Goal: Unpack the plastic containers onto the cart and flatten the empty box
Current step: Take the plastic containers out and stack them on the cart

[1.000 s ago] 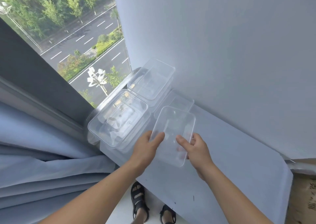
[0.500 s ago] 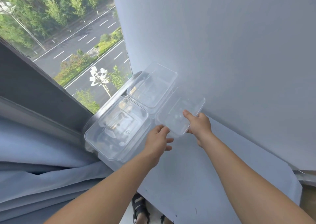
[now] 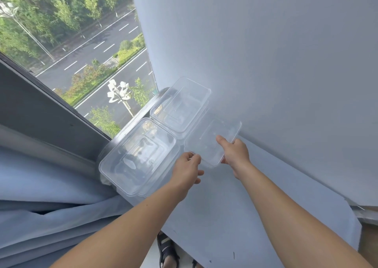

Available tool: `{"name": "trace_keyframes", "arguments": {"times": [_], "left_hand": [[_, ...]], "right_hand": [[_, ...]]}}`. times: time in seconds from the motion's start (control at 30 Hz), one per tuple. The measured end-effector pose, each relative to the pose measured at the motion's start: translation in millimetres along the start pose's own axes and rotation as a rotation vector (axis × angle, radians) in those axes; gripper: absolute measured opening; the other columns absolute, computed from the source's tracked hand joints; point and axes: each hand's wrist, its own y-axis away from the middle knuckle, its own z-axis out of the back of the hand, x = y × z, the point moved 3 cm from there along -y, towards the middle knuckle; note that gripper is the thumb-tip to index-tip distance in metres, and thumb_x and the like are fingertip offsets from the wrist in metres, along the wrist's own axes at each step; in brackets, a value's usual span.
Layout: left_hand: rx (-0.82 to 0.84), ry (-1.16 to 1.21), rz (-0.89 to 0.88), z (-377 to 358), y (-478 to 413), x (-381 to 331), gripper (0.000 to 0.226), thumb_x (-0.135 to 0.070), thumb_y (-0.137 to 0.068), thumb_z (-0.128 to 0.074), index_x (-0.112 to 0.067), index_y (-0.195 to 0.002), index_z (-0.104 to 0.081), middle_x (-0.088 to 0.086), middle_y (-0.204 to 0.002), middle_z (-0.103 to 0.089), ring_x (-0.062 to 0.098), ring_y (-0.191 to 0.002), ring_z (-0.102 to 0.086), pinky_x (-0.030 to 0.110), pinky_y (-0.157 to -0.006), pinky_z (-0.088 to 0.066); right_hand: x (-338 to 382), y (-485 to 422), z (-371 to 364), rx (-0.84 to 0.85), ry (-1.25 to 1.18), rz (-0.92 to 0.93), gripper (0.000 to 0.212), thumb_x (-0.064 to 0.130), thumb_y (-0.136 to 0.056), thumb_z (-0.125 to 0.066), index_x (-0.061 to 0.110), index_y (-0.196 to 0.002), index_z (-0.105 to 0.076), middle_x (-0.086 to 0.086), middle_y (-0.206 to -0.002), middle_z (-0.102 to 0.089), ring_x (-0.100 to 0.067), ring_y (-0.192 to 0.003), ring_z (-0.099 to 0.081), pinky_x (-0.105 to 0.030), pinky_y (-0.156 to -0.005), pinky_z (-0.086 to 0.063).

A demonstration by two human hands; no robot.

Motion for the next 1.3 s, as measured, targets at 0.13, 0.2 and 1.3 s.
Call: {"name": "trace_keyframes", "arguments": {"times": [0.13,0.2,1.3], "left_hand": [[0.049,-0.109,-0.004,0.7,14.9,4.2,0.025,-0.028,-0.099,-0.047,-0.017,-0.119,-0.056,0.001,-0.116,-0.06,0.02,-0.096,-0.069,0.034,-0.075,-0.054],[0.069,-0.17,-0.016,2.6,23.6,6.2,0.023,-0.027,-0.098,-0.049,-0.014,-0.114,-0.058,0.0,-0.107,-0.061,0.02,-0.095,-0.068,0.032,-0.071,-0.051],[0.568,-1.307,-1.006,-280.2,356.6,106.8,0.053,-0.043,-0.101,-0.045,-0.019,-0.148,-0.042,-0.001,-0.152,-0.044,0.02,-0.132,-0.047,0.033,-0.105,-0.039]], "right_hand": [[-0.5,15.1,7.9,-0.017,0.028,-0.033,0.07,0.062,-0.081,-0.063,0.005,-0.121,-0.058,-0.005,-0.107,-0.064,-0.022,-0.076,-0.062,-0.039,-0.076,-0.057],[-1.1,29.0,15.6,-0.034,0.067,-0.039,0.09,0.074,-0.067,-0.055,0.009,-0.129,-0.052,-0.004,-0.112,-0.054,-0.023,-0.088,-0.057,-0.044,-0.09,-0.054],[-247.2,399.3,373.6,-0.446,0.461,0.176,0.058,0.053,-0.099,-0.047,0.019,-0.146,-0.044,0.001,-0.151,-0.04,-0.019,-0.136,-0.039,-0.039,-0.111,-0.036]]}}
